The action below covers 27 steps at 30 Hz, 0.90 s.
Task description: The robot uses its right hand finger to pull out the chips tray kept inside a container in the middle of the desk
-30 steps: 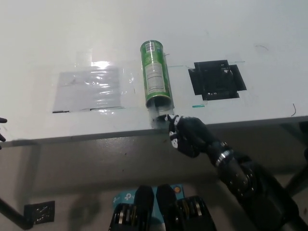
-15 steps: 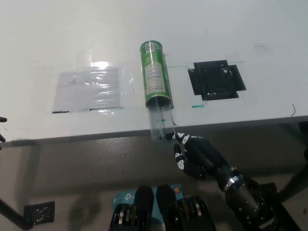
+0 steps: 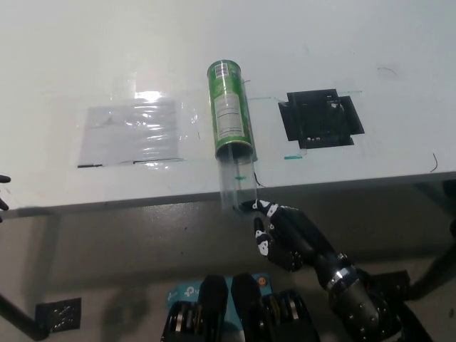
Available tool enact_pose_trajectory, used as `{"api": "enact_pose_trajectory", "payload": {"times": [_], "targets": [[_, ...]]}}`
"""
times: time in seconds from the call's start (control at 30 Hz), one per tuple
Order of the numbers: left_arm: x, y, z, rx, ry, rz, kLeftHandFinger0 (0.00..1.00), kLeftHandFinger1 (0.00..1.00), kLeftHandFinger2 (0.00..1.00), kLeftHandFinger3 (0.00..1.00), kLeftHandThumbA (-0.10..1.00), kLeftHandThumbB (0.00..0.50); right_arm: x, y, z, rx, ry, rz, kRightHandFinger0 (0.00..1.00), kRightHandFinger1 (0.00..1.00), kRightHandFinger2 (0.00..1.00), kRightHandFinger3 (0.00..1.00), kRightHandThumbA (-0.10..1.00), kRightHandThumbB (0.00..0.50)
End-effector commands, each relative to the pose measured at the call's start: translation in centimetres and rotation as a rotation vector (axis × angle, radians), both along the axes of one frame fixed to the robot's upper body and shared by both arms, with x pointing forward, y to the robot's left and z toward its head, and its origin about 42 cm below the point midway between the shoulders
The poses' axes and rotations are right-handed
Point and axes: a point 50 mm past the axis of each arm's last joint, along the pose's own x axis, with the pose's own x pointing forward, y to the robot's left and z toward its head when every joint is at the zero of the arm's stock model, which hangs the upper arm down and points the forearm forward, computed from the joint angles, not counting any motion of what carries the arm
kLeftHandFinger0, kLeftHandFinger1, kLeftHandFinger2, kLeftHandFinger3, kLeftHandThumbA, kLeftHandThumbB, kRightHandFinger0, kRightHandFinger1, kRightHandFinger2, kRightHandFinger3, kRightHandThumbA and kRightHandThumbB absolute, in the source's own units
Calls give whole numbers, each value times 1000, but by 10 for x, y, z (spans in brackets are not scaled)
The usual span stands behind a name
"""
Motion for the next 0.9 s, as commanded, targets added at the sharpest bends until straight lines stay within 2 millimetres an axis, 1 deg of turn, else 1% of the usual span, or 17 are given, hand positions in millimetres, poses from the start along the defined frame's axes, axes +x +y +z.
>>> {"api": "enact_pose_trajectory", "payload": {"times": [0.0, 0.13, 0.17, 0.23, 0.27, 0.3, 0.33, 0.37, 0.4, 0.47, 0.5, 0.57, 0.67, 0.7, 0.77, 0.8, 0.87], "targets": [[-2, 7, 16, 29, -39, -11, 226, 238, 289, 480, 357, 0, -4, 4, 8, 39, -5, 12, 0, 8, 746, 766, -100, 212], [-3, 7, 17, 30, -42, -10, 221, 237, 282, 481, 340, 0, -6, 2, 8, 26, 9, 7, 0, 44, 730, 785, -100, 207], [-3, 7, 17, 24, -41, -14, 236, 237, 281, 481, 335, 0, -8, 0, 5, 25, 13, 14, 28, 78, 720, 795, -100, 203], [-5, 7, 16, 26, -37, -8, 223, 224, 269, 471, 335, 0, -13, -1, 2, 26, 26, 9, 12, 52, 745, 801, -100, 199], [-5, 7, 14, 24, -36, -8, 222, 223, 270, 470, 334, 0, -16, -2, 1, 30, 27, 5, 0, 15, 798, 835, -100, 196], [-7, 7, 13, 29, -35, -5, 215, 226, 279, 475, 332, 0, -17, -3, 1, 57, 11, 10, 0, 3, 998, 997, -100, 198], [-8, 7, 11, 40, -31, -1, 211, 236, 288, 487, 326, 0, -19, -5, 2, 67, -14, 20, 35, 29, 1000, 1000, -100, 208], [-9, 7, 10, 43, -28, 0, 211, 237, 289, 490, 324, 0, -19, -5, 5, 61, -23, 26, 77, 93, 1000, 1000, -100, 218], [-9, 6, 9, 40, -25, 0, 211, 237, 290, 492, 322, 0, -19, -6, 9, 52, -23, 30, 89, 113, 1000, 1000, -100, 222], [-10, 7, 8, 38, -24, -2, 201, 225, 275, 492, 308, 0, -16, -9, 20, 40, -46, 63, 193, 242, 1000, 1000, -100, 252], [-10, 7, 6, 28, -20, -1, 203, 226, 276, 492, 306, 0, -15, -10, 26, 37, -63, 77, 198, 261, 1000, 1000, -100, 261], [-11, 6, 4, 26, -13, 5, 211, 230, 279, 493, 301, 0, -15, -10, 35, 44, -79, 96, 152, 217, 1000, 1000, -100, 267], [-12, 7, 3, 26, -10, 4, 214, 225, 273, 487, 294, 0, -18, -10, 45, 48, -83, 105, 121, 205, 1000, 1000, -100, 267], [-12, 7, 3, 23, -10, 4, 212, 223, 271, 486, 292, 0, -18, -10, 47, 51, -82, 107, 117, 216, 1000, 1000, -100, 271], [-12, 7, 2, 20, -10, 5, 208, 221, 269, 485, 290, 0, -21, -11, 54, 63, -81, 108, 104, 200, 1000, 1000, -100, 281], [-12, 7, 1, 20, -6, 10, 210, 222, 269, 484, 290, 0, -23, -14, 60, 92, -64, 116, 88, 171, 1000, 1000, -100, 280], [-14, 7, 0, 15, -5, 11, 218, 225, 270, 489, 289, 0, -28, -18, 65, 108, -71, 123, 74, 137, 1000, 1000, -100, 279]]}}
